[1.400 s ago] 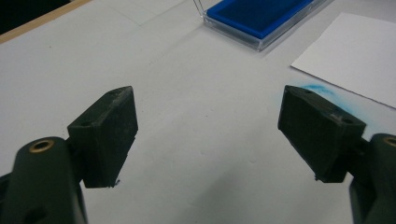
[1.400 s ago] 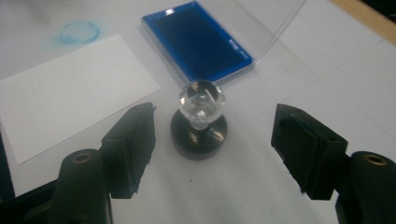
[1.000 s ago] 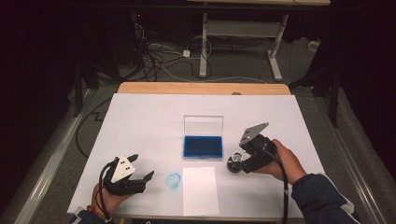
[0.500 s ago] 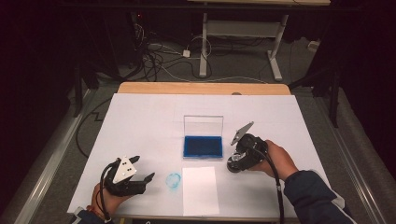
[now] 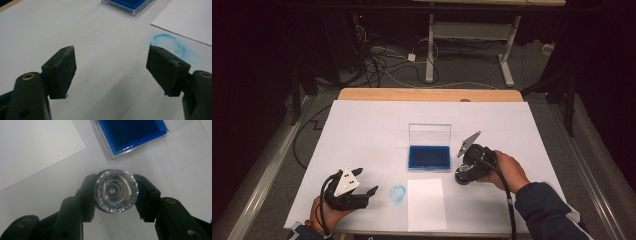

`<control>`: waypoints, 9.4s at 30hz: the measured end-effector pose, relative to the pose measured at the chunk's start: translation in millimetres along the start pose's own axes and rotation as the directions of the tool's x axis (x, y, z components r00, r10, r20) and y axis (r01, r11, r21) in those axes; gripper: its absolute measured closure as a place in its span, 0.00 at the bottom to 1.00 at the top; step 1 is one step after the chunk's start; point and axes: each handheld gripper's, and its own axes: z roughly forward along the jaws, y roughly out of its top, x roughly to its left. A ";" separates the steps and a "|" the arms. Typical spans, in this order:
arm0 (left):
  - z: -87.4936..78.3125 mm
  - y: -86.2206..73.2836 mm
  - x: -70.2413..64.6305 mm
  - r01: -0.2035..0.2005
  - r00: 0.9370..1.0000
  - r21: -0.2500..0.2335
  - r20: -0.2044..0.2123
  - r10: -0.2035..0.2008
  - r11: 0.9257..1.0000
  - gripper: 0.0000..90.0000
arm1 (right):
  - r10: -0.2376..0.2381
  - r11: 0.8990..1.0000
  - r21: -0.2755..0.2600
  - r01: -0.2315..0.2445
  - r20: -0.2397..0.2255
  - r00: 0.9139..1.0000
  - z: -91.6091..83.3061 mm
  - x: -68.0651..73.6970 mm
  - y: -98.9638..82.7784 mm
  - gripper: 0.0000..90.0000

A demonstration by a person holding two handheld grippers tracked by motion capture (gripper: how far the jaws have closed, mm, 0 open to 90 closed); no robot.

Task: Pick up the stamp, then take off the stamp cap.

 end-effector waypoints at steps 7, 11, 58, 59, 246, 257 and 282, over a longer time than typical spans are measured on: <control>-1.9 0.4 -0.2 0.009 1.000 -0.024 0.007 -0.009 1.000 0.26 | -0.010 0.999 -0.047 0.010 0.001 1.000 -7.0 5.1 1.2 0.62; -1.9 1.1 -1.4 0.010 1.000 -0.021 0.008 -0.009 1.000 0.26 | -0.002 0.993 -0.118 0.004 0.017 1.000 -19.2 11.5 -2.4 0.63; 26.8 28.4 -33.2 -0.093 0.979 -0.017 0.178 0.094 0.996 0.22 | -0.095 0.920 -0.384 0.082 -0.014 0.995 -50.9 54.3 7.6 0.63; 27.1 29.1 -32.7 -0.094 0.979 -0.020 0.179 0.096 0.995 0.22 | -0.094 0.915 -0.394 0.084 -0.007 0.996 -52.4 53.0 10.6 0.63; -9.3 5.4 -5.5 -0.046 0.990 -0.073 0.130 0.055 0.996 0.40 | -0.021 0.856 -0.518 0.008 -0.019 1.000 -59.2 49.0 -14.7 0.63; -7.5 0.5 -4.0 -0.057 0.990 -0.069 0.122 0.065 0.996 0.40 | -0.020 0.863 -0.505 0.010 -0.014 1.000 -57.5 44.6 -15.3 0.62; -1.6 2.5 -4.3 -0.035 0.987 -0.076 0.153 0.046 0.996 0.40 | 0.007 0.855 -0.519 0.004 0.020 1.000 -62.1 33.7 -1.0 0.63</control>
